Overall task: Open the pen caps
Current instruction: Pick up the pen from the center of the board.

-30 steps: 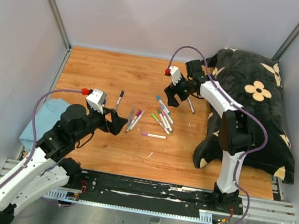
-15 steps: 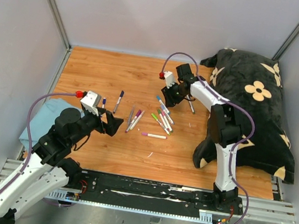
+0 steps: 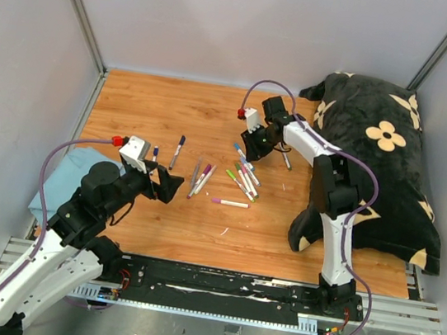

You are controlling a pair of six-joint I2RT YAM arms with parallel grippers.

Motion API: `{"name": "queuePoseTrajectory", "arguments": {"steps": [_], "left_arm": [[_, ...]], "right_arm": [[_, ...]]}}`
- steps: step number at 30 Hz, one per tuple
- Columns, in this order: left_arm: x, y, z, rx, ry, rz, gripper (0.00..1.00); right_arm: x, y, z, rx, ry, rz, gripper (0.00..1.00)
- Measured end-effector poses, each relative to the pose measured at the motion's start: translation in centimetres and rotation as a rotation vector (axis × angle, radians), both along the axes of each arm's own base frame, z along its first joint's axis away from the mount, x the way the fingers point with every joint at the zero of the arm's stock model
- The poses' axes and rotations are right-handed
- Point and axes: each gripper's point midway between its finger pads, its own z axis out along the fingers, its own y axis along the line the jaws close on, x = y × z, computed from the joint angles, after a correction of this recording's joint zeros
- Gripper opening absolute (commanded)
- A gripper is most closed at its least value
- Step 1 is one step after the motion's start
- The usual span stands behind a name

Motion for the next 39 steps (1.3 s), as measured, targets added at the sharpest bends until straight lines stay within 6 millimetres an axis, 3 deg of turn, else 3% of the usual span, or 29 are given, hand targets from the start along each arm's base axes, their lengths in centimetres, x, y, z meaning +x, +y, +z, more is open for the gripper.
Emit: {"name": "queuePoseTrajectory", "arguments": {"steps": [8, 13, 25, 27, 33, 39], "left_arm": [[0.0, 0.1, 0.0, 0.0, -0.001, 0.003, 0.99], [0.0, 0.1, 0.0, 0.0, -0.001, 0.003, 0.99], [0.0, 0.1, 0.0, -0.001, -0.001, 0.003, 0.99], [0.0, 0.1, 0.0, -0.001, -0.001, 0.003, 0.99], [-0.1, -0.2, 0.1, -0.006, 0.001, -0.011, 0.99], [-0.7, -2.2, 1.3, -0.146, 0.013, -0.08, 0.99]], "right_arm": [[-0.4, 0.0, -0.8, -0.008, 0.028, 0.002, 0.19], [0.2, -1.1, -0.9, -0.071, 0.002, -0.021, 0.16], [1.4, -3.1, -1.3, -0.211, -0.088, 0.01, 0.27], [1.3, -3.0, -1.2, -0.23, -0.099, 0.025, 0.25], [1.2, -2.6, -1.2, -0.275, -0.116, 0.066, 0.03], [1.1, -2.5, -1.2, -0.28, -0.12, 0.084, 0.01]]}}
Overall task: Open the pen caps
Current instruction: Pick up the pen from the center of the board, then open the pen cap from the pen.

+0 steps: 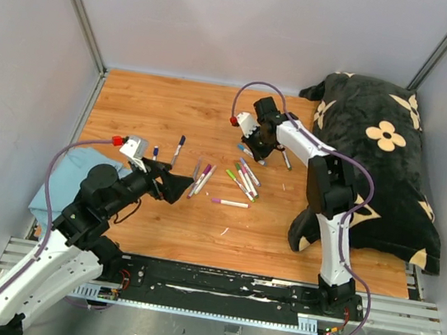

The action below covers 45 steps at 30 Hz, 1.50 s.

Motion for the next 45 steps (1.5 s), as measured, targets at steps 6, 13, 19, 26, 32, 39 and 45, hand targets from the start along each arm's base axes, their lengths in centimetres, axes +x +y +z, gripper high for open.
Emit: {"name": "queuePoseTrajectory", "arguments": {"steps": [6, 13, 19, 26, 32, 39, 45], "left_arm": [[-0.1, -3.6, -2.2, -0.266, 0.076, -0.101, 0.99], [0.7, -7.5, -3.7, -0.379, 0.117, -0.158, 0.99], [3.3, -8.7, -2.1, -0.47, 0.029, -0.134, 0.99], [5.7, -8.7, 0.6, -0.584, -0.029, -0.077, 0.95], [7.0, -8.9, 5.1, -0.686, -0.077, -0.075, 0.9], [7.8, -9.9, 6.1, -0.712, -0.058, -0.089, 0.76], [8.4, -10.7, 6.1, -0.71, -0.041, -0.104, 0.68]], "right_arm": [[-2.3, 0.3, 0.5, 0.059, 0.047, 0.026, 0.01], [-3.6, 0.4, 6.3, 0.264, 0.031, 0.017, 0.01], [-5.1, 1.6, 11.8, 0.508, 0.066, 0.033, 0.01], [-10.3, 4.2, 17.6, 0.795, 0.19, 0.113, 0.01], [-14.7, 4.9, 21.5, 0.991, 0.267, 0.177, 0.01], [-16.6, 5.4, 23.8, 1.074, 0.306, 0.248, 0.01], [-17.5, 6.0, 23.8, 1.085, 0.336, 0.275, 0.01]]}}
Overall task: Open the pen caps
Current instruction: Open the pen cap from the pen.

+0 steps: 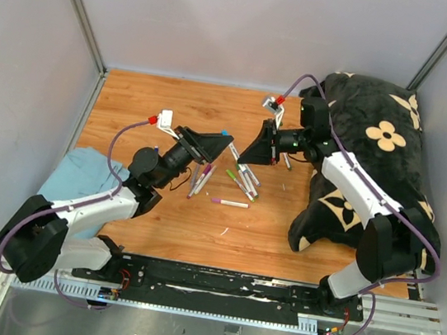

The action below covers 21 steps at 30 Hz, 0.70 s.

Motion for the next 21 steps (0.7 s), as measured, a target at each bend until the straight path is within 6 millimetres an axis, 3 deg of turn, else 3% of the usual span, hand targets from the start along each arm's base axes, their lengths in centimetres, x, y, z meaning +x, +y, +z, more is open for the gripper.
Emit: {"name": "queuePoseTrajectory", "arguments": {"steps": [3, 8, 12, 15, 21], "left_arm": [[0.3, -0.21, -0.06, 0.007, 0.006, 0.001, 0.6], [0.69, -0.35, -0.09, 0.034, 0.008, 0.011, 0.36], [0.82, -0.33, -0.2, 0.054, 0.0, 0.019, 0.03], [0.74, -0.45, -0.13, 0.067, -0.012, 0.015, 0.0], [0.4, -0.69, -0.24, 0.085, -0.021, -0.002, 0.0]], "right_arm": [[-0.47, 0.31, -0.03, 0.001, 0.007, 0.017, 0.01], [-0.78, 0.55, -0.03, 0.002, 0.007, 0.028, 0.01], [-0.79, 0.53, -0.14, -0.002, 0.009, 0.026, 0.01], [-0.67, 0.51, -0.36, -0.007, 0.0, 0.021, 0.02], [-0.75, 0.4, -0.58, -0.02, -0.032, 0.013, 0.55]]}}
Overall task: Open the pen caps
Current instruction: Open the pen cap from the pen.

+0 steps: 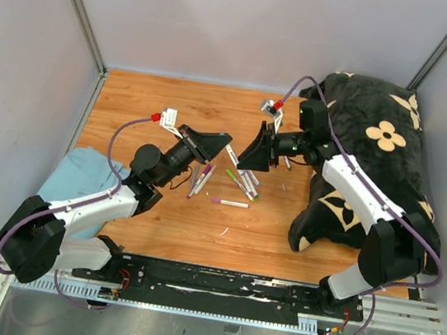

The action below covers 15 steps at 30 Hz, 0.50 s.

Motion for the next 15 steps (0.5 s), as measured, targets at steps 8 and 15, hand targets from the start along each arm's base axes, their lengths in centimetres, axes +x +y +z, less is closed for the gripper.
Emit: {"name": "queuePoseTrajectory", "arguments": {"steps": [8, 15], "left_arm": [[-2.5, -0.9, 1.5, -0.029, -0.053, -0.043, 0.0], [-2.7, -1.1, 1.9, -0.045, -0.066, -0.046, 0.0]], "right_arm": [[-2.6, -0.4, 1.3, 0.012, -0.107, -0.022, 0.63], [-3.0, 0.5, 1.3, 0.004, -0.131, -0.028, 0.4]]}}
